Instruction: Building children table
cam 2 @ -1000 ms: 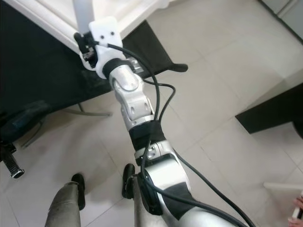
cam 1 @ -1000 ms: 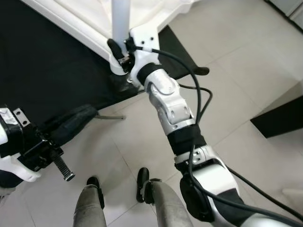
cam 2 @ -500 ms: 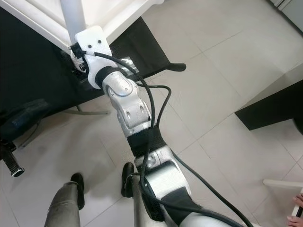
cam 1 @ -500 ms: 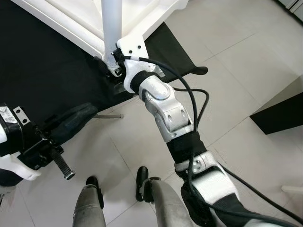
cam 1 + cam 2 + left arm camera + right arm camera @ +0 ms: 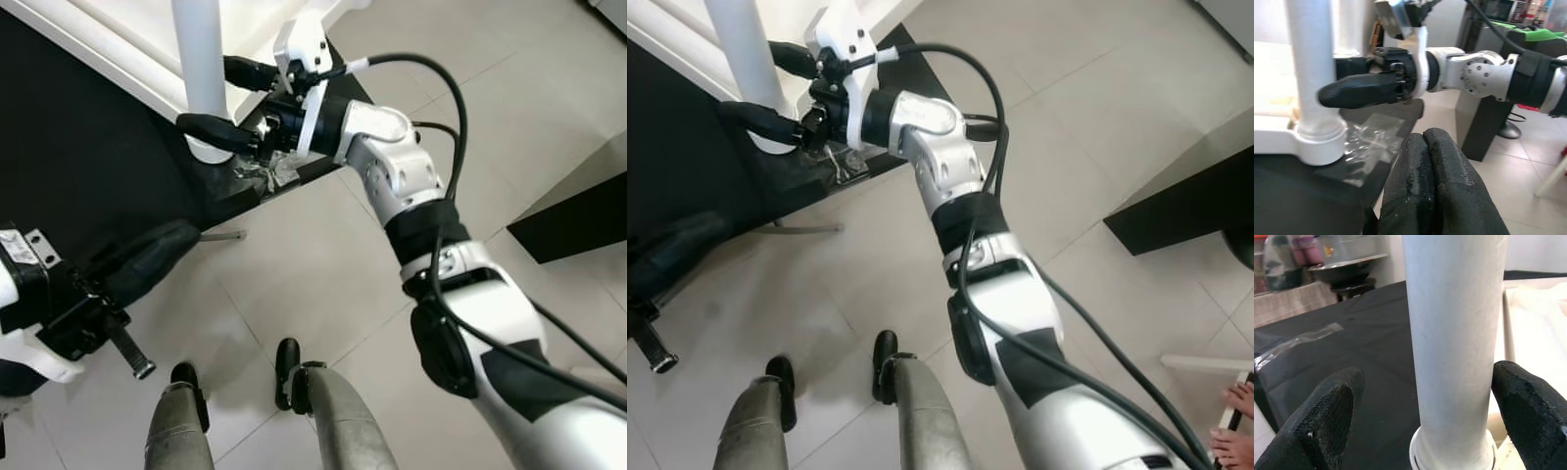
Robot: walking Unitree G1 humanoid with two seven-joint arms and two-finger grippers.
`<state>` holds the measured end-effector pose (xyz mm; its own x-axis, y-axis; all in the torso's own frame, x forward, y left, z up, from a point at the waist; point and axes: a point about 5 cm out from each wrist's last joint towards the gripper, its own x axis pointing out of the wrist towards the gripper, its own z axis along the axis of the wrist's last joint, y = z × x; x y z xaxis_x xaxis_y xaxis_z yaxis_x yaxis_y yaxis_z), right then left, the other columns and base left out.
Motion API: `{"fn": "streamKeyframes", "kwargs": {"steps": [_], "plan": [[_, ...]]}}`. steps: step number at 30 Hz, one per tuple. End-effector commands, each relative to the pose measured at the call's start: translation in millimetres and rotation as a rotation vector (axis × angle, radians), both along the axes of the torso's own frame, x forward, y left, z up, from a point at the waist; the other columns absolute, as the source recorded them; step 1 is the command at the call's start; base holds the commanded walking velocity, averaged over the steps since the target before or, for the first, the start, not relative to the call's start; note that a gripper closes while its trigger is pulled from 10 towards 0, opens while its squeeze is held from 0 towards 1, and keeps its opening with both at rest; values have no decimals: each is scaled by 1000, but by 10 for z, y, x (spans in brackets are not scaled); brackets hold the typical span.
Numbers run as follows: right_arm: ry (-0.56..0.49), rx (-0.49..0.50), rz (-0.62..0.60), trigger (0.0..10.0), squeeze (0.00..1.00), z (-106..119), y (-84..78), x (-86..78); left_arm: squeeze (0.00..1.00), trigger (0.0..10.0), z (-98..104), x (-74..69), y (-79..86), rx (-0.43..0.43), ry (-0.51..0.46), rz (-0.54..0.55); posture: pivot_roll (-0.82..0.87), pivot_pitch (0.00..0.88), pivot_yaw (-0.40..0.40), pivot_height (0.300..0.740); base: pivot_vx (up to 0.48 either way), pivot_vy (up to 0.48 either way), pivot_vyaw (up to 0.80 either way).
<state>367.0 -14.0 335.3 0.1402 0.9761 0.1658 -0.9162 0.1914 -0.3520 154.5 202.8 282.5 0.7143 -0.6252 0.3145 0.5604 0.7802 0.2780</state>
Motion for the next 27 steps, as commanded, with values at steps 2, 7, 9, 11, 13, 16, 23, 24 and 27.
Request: {"fn": "streamKeyframes", "kwargs": {"steps": [2, 7, 9, 11, 13, 16, 23, 24, 27], "plan": [[-8, 4, 25, 10000, 0, 9, -17, -1, 0, 10000, 7, -54, -23, 14, 0, -1, 226, 472, -232, 740, 0, 0, 0], [-31, -59, 152, 3686, 0, 60, -83, -1, 0, 10000, 57, -125, 50, 26, -19, 62, 252, 487, -242, 740, 0, 0, 0], [-39, -66, 154, 0, 0, 75, -89, 0, 0, 10000, 62, -130, 56, 26, -20, 66, 252, 487, -242, 740, 0, 0, 0], [-46, -69, 150, 0, 0, 96, -100, 4, 0, 10000, 64, -131, 59, 26, -22, 68, 252, 487, -242, 740, 0, 0, 0], [-62, -75, 136, 0, 0, 122, -131, 20, 0, 10000, 65, -127, 59, 25, -25, 70, 242, 476, -237, 740, 0, 0, 0], [-73, -86, 122, 0, 0, 111, -159, 33, 0, 10000, 65, -120, 56, 23, -26, 69, 235, 469, -233, 740, 0, 0, 0], [-115, -157, 63, 0, 0, -4, -266, 75, 0, 10000, 62, -96, 40, 16, -30, 63, 210, 458, -233, 740, 0, 0, 0], [-94, -153, -8, 0, 0, -124, -361, 119, 0, 10000, 57, -90, 36, 10, -32, 62, 176, 446, -240, 740, 0, 0, 0], [-44, -117, -115, 0, 0, -314, -432, 156, 0, 10000, 47, -82, 33, 2, -33, 60, 161, 442, -243, 740, 0, 0, 0]]}}
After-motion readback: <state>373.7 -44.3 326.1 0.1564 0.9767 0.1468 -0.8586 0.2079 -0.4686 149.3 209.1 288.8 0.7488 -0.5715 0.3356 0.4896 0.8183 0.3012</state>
